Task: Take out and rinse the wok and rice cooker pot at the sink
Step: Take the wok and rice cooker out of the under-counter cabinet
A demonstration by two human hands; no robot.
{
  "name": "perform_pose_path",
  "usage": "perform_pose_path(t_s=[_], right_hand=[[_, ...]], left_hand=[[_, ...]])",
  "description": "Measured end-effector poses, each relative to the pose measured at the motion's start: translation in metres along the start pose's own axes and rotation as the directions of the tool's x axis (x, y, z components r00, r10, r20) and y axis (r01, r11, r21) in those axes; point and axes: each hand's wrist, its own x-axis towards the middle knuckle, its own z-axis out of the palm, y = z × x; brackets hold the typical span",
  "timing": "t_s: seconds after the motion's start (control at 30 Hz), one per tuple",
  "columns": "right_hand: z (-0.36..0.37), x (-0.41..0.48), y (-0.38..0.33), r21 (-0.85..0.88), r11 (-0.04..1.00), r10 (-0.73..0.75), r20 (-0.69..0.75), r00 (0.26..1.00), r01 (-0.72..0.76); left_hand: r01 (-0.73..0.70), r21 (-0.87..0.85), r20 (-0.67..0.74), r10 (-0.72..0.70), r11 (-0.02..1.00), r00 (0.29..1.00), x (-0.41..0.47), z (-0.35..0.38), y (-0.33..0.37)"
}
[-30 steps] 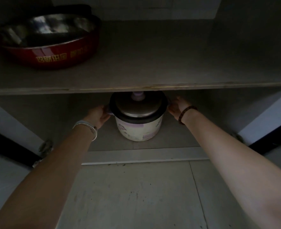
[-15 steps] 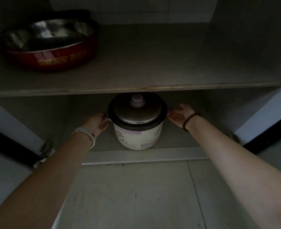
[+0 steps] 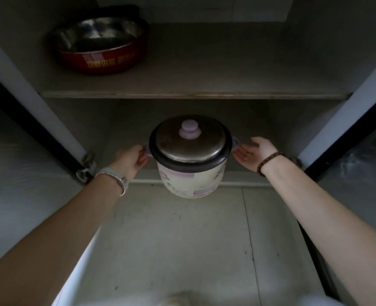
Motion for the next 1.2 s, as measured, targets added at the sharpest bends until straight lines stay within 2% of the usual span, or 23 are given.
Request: perform_pose_path(t_s=[0.37, 0.5, 0.93, 1.2], right_hand=[[-0.013, -0.098, -0.008, -0.099, 0.989, 0.109, -0.008, 0.994, -0.110], [-0.003, -0.126, -0.014, -0.083, 0.986, 0.139, -0.030, 0.990, -0.141], [0.070, -0.282, -0.065, 0.067, 0.968, 0.252, -0.179, 0.951, -0.244], [0.123, -0.411, -0.125, 0.030, 0.960, 0.278, -0.239, 0.931, -0.279]], left_hand=[[0.021, 0.011, -0.036, -0.020, 1.000, 0.999, -0.088, -0.023, 0.006], [0.048, 0.037, -0.030, -0.047, 0.998, 0.998, -0.120, -0.023, 0.025], [0.165, 0.082, -0.151, -0.152, 0.983, 0.977, -0.278, -0.021, 0.144], [0.208, 0.070, -0.208, -0.190, 0.976, 0.960, -0.401, -0.018, 0.235]])
